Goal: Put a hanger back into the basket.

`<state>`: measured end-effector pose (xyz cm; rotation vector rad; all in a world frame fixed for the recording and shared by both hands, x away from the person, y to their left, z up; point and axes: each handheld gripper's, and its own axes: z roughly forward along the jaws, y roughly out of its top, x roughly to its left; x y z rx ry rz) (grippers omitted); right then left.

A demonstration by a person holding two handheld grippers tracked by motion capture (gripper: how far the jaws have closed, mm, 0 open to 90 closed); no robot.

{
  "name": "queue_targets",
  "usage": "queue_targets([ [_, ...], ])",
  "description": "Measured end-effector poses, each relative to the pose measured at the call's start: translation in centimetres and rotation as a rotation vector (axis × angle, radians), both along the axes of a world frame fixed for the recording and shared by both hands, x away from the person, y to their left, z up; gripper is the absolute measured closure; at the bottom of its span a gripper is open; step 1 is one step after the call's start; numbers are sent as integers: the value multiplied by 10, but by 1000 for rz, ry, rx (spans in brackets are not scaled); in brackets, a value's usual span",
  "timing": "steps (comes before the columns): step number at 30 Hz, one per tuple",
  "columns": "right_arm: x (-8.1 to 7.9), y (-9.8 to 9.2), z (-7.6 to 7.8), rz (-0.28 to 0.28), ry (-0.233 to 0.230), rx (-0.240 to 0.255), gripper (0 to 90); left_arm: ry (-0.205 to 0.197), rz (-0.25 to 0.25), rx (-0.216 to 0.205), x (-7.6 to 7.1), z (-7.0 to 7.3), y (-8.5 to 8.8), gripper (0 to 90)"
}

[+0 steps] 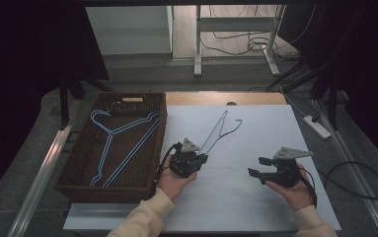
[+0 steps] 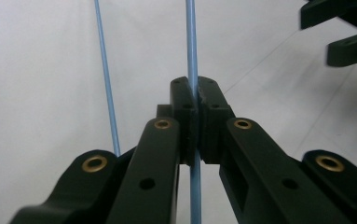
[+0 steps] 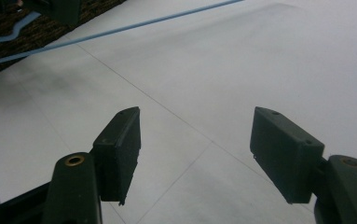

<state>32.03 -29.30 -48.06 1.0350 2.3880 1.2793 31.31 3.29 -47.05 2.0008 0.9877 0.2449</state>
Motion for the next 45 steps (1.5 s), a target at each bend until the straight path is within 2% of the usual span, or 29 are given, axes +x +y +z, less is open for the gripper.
queue_targets([
  [1, 0, 0, -1, -1, -2, -2, 344, -3, -7, -22, -3, 5, 0, 867],
  [6, -1, -1, -3, -2, 3, -13, 343, -31, -20, -46, -9, 20, 1, 866],
  [9, -1, -1, -3, -3, 0, -14, 343, -38, -32, -83, -13, 35, 6, 866],
  [11, -2, -2, -3, -3, -1, -13, 342, -44, -41, -94, -16, 43, 9, 866],
  [19, -2, -2, -4, -5, -3, -22, 341, -71, -73, -158, -23, 75, 31, 867],
  [22, -2, -2, -4, -5, -4, -25, 341, -76, -85, -190, -25, 84, 43, 867],
  [32, -1, -1, -6, -11, 2, -38, 336, -124, -92, -222, -30, 104, 90, 867],
  [38, -2, -1, -5, -20, -3, -39, 329, -134, -62, -244, -30, 107, 126, 866],
  [45, -2, 0, -6, -19, -5, -41, 331, -134, -31, -311, -24, 103, 175, 866],
])
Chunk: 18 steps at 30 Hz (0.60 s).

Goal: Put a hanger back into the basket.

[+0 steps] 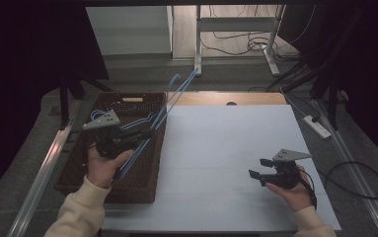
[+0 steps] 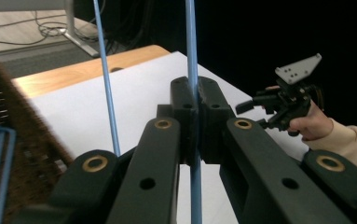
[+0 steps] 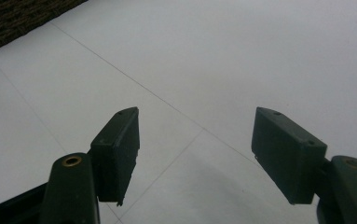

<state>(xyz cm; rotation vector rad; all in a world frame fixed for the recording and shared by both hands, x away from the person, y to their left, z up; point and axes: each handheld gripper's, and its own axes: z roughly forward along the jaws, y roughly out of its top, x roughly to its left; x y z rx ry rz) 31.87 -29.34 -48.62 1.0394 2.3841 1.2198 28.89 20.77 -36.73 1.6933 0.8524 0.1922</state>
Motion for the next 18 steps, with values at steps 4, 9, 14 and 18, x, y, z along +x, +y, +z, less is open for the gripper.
queue_targets([
  [4, 1, 1, -1, 1, 2, -7, 327, 11, 24, -5, 5, -5, 22, 867],
  [9, 1, 1, -2, -2, 4, -11, 322, 13, 47, 7, 6, -12, 37, 866],
  [14, 1, 1, -2, -5, 5, -12, 320, 20, 47, 13, 5, -20, 50, 866],
  [18, 1, 1, -2, -2, 3, -14, 320, 27, 49, 25, 3, -26, 61, 866],
])
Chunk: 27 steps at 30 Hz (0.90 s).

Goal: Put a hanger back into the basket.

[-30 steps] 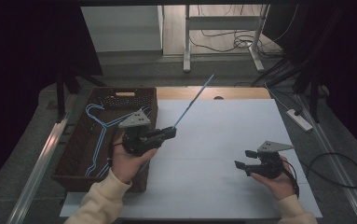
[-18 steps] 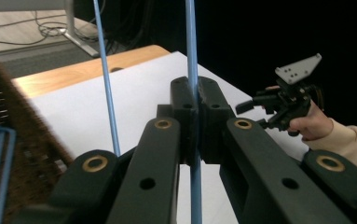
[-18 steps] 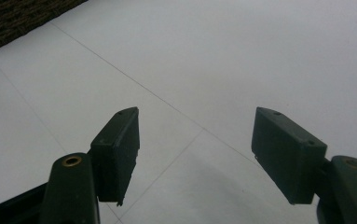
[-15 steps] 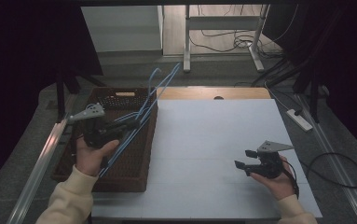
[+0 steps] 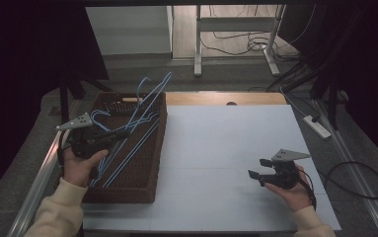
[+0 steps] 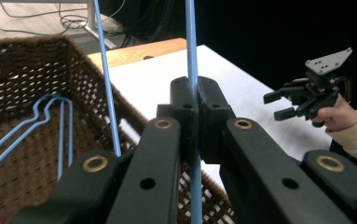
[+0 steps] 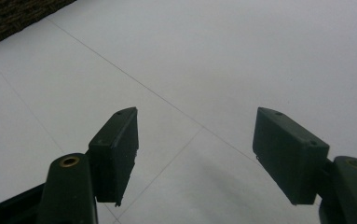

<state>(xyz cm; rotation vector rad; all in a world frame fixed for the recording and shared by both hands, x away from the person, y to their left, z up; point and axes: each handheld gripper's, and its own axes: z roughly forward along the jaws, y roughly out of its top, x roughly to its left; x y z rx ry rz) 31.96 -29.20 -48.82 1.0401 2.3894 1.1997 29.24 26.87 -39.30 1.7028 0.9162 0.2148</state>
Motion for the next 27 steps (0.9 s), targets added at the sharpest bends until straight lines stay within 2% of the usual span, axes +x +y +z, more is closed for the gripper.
queue_targets([
  [9, 0, 1, -1, 1, -2, -4, 319, 50, 26, 23, 6, -18, 24, 866],
  [12, 0, 0, 0, -2, -3, -1, 319, 59, 35, 30, 7, -23, 28, 867],
  [18, 0, 0, 0, -6, -3, -1, 315, 66, 3, 38, 5, -30, 31, 866],
  [27, 0, 0, 1, -5, -6, 1, 310, 107, 1, 56, 5, -39, 35, 867],
])
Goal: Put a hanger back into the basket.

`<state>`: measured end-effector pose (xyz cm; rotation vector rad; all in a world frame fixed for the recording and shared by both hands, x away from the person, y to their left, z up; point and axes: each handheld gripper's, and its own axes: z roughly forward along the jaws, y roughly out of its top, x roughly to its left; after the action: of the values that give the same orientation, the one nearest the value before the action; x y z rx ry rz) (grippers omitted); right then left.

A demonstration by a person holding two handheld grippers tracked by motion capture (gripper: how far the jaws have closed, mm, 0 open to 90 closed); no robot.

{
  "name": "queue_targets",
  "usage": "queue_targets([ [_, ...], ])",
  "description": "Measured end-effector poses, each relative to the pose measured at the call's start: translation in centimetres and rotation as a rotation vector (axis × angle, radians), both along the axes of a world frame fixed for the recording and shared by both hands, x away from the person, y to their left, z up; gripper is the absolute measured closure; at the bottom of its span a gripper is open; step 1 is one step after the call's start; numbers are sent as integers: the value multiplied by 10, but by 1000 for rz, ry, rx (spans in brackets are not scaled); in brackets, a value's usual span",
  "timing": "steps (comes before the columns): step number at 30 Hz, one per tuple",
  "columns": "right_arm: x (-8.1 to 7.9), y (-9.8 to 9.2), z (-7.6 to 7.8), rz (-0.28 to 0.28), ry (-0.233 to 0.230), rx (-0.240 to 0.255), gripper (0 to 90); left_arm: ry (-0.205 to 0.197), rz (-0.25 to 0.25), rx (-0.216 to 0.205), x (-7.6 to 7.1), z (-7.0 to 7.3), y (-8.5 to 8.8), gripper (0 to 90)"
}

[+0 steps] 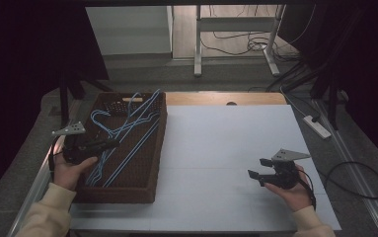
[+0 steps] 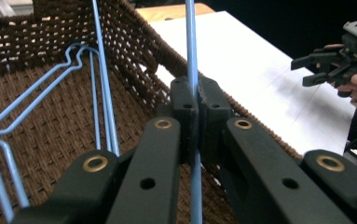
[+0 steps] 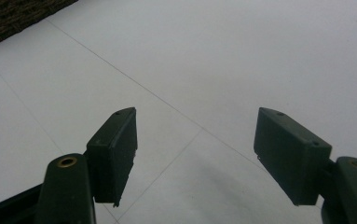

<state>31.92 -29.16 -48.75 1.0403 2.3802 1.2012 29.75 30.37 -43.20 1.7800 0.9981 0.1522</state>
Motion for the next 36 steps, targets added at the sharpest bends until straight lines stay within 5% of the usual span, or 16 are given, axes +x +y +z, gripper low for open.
queue_targets([
  [10, -1, -1, 1, -6, -2, 0, 309, 67, -31, -16, 4, -9, 2, 866],
  [24, -1, -1, 1, -3, -8, 1, 309, 210, -5, 99, 22, -14, -5, 866],
  [31, 0, 0, 1, -3, -7, 0, 310, 229, 2, 79, 27, -14, -6, 866],
  [36, -1, 0, 1, -3, -7, -1, 310, 260, 20, 113, 28, -19, -5, 864],
])
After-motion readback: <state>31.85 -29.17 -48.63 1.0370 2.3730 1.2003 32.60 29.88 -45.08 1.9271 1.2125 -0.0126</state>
